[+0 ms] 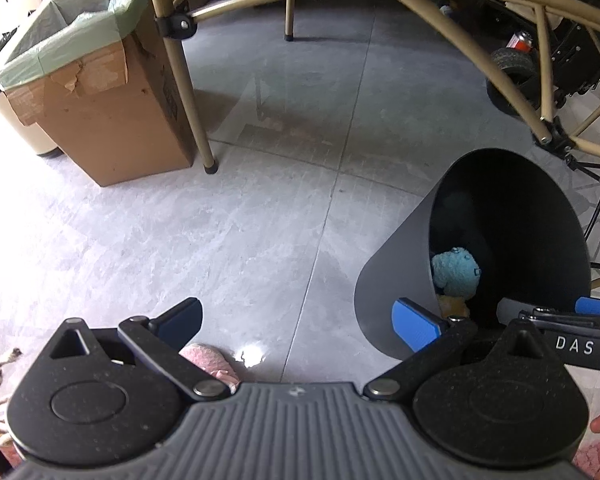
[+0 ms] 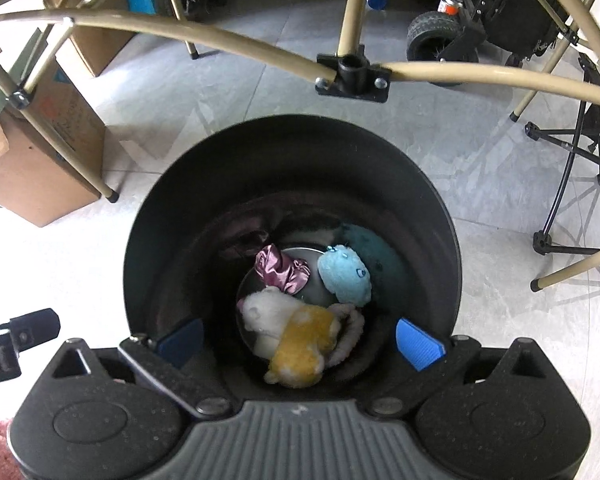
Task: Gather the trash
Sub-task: 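Lower the plush dog into the bin and open the right tool, then raise both open tools from the bin back toward the table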
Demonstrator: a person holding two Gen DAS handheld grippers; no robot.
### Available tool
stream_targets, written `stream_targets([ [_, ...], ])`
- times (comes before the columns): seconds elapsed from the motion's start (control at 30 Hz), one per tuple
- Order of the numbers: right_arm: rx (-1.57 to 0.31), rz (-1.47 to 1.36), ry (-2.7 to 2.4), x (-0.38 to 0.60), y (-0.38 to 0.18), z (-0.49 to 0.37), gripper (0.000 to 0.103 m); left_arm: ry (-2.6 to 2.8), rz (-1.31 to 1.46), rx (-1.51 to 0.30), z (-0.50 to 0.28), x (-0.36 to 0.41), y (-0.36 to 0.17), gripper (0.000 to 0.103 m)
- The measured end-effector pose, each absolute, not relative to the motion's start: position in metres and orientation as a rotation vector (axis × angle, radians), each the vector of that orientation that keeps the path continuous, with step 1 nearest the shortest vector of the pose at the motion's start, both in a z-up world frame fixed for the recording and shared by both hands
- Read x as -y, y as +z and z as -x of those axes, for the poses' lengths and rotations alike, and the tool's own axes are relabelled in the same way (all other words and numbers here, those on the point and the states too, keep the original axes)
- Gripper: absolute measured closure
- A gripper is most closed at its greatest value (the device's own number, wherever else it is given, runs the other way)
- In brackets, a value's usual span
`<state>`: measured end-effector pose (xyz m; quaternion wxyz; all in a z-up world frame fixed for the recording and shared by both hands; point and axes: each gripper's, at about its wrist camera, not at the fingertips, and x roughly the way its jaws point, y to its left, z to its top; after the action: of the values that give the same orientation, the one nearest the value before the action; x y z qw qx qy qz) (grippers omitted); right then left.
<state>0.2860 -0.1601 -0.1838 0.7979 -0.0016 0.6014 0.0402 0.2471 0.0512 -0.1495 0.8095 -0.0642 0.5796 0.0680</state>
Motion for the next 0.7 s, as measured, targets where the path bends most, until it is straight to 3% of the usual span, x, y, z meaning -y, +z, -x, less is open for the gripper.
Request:
stream_targets([
  [0.7, -1.098, -0.026, 0.104, 0.175, -0.086, -0.213, 0.0, 0.108, 0.073, -1.082, -0.194, -0.028, -0.078, 0.0],
])
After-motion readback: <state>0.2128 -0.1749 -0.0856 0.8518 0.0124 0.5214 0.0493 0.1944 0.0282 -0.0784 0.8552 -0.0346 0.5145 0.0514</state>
